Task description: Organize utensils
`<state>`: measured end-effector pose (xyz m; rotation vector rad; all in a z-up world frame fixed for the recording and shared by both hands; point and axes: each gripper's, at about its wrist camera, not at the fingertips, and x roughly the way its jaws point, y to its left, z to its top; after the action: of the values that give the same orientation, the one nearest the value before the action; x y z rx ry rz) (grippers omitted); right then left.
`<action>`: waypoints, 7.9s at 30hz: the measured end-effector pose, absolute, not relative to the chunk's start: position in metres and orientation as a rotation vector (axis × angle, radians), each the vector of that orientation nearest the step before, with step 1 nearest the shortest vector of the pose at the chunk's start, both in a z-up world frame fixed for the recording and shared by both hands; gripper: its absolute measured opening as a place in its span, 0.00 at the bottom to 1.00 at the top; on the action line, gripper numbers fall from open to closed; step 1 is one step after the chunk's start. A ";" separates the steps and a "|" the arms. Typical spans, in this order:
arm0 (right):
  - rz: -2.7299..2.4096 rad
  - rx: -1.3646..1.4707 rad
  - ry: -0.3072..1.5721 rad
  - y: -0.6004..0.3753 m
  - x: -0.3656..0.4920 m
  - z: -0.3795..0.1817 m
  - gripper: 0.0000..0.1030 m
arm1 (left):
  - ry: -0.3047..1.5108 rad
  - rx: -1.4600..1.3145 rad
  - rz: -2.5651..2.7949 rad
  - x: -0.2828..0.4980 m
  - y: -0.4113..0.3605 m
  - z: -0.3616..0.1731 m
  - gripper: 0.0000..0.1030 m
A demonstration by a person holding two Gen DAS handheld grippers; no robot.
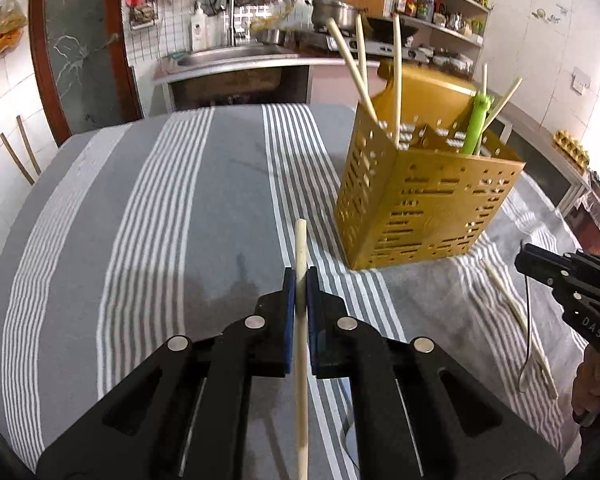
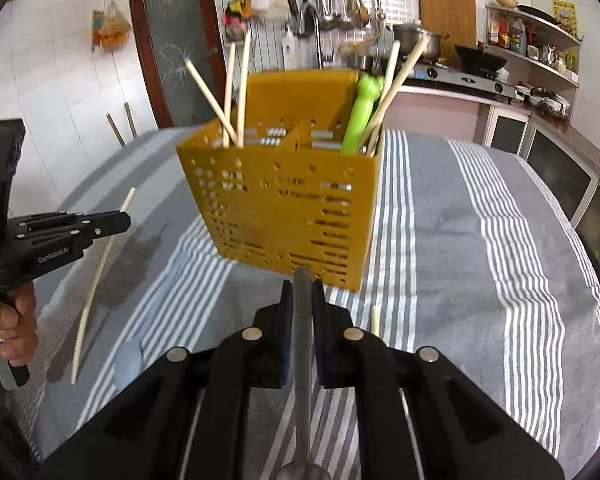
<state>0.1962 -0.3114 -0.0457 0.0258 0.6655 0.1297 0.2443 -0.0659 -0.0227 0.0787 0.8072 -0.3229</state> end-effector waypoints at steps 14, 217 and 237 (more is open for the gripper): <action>0.149 0.062 0.531 -0.319 0.161 -0.035 0.09 | 0.694 0.050 -0.318 0.206 -0.048 0.006 0.04; 0.174 0.054 0.067 -0.355 0.220 0.127 0.09 | 0.225 -0.023 -0.452 0.246 -0.122 0.160 0.04; 0.208 0.073 0.109 -0.355 0.281 0.085 0.09 | 0.246 -0.068 -0.399 0.317 -0.141 0.122 0.04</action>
<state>0.2815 -0.3546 0.0846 0.0727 0.1091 0.2079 0.3169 -0.1408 0.1221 -0.0681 0.2458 -0.3988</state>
